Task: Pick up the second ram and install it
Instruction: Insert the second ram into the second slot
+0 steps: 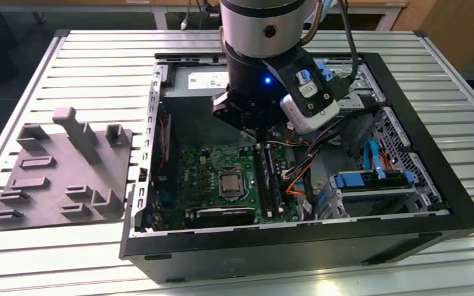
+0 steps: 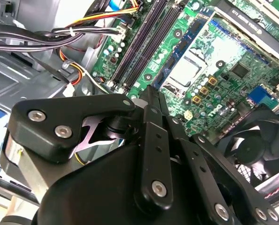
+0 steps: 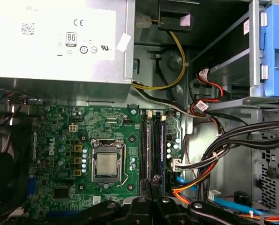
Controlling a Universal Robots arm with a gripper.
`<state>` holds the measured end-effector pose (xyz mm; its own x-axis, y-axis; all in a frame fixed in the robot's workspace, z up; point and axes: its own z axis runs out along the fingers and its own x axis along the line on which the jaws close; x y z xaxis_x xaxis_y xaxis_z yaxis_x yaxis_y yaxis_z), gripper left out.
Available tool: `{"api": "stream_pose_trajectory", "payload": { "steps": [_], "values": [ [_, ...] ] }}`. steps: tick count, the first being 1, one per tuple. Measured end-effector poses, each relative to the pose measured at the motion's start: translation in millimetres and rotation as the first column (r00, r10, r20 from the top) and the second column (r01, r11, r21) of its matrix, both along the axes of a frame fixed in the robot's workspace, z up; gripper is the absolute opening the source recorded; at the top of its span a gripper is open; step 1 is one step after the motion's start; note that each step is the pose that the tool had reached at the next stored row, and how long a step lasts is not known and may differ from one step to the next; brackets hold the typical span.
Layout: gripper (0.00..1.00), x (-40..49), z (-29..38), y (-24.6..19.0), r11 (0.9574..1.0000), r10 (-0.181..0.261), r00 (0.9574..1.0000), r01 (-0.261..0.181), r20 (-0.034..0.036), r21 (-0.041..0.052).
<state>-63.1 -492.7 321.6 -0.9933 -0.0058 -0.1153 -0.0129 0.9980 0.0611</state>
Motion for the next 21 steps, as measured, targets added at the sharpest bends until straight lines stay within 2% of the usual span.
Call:
{"api": "stream_pose_trajectory", "payload": {
  "steps": [14,15,21],
  "values": [
    [0.12,0.0,-0.2,0.1,1.0000,-0.008,1.0000,0.008,-0.0014,0.0000],
    [0.12,0.2,-0.3,0.2,1.0000,-0.008,0.9999,0.008,-0.0095,0.0003],
    [0.12,2.8,-0.2,0.1,1.0000,-0.008,0.9965,0.008,-0.0835,-0.0006]
  ]
}}
